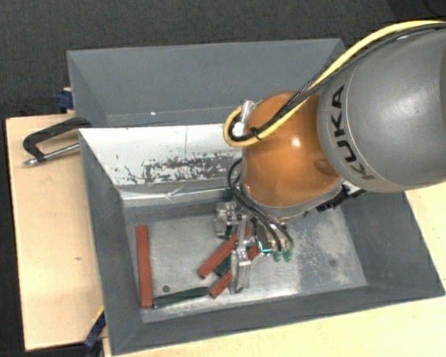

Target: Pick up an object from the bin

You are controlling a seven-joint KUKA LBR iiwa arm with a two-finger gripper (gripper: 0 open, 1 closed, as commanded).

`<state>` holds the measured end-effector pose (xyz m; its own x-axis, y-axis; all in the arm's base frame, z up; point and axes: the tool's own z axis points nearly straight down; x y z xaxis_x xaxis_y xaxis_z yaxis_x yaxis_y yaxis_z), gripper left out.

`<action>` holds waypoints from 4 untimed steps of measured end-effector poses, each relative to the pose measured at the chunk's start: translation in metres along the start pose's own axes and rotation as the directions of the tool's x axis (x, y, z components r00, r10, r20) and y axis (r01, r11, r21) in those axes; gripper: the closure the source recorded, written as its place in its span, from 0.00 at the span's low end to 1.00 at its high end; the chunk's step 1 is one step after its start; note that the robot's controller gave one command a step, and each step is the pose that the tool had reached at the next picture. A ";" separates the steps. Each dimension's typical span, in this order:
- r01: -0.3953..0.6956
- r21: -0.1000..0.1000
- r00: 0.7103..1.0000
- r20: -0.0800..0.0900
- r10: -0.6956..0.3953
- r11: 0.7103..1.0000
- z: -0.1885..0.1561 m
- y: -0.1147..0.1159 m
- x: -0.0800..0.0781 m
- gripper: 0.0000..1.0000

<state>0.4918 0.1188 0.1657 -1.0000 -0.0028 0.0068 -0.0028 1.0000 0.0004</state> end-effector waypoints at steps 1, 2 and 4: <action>-0.002 -0.001 1.000 0.007 0.002 1.000 -0.004 -0.001 -0.001 0.00; -0.127 -0.004 0.992 0.006 0.127 0.992 0.092 -0.013 -0.008 1.00; -0.104 -0.004 0.995 0.011 0.104 0.995 0.091 -0.012 -0.007 1.00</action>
Offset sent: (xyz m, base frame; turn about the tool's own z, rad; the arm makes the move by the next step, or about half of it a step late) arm 0.0059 -0.0148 -0.0957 0.1286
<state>0.4979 0.1071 0.0743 -0.9948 0.1013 -0.0044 0.1013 0.9949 0.0034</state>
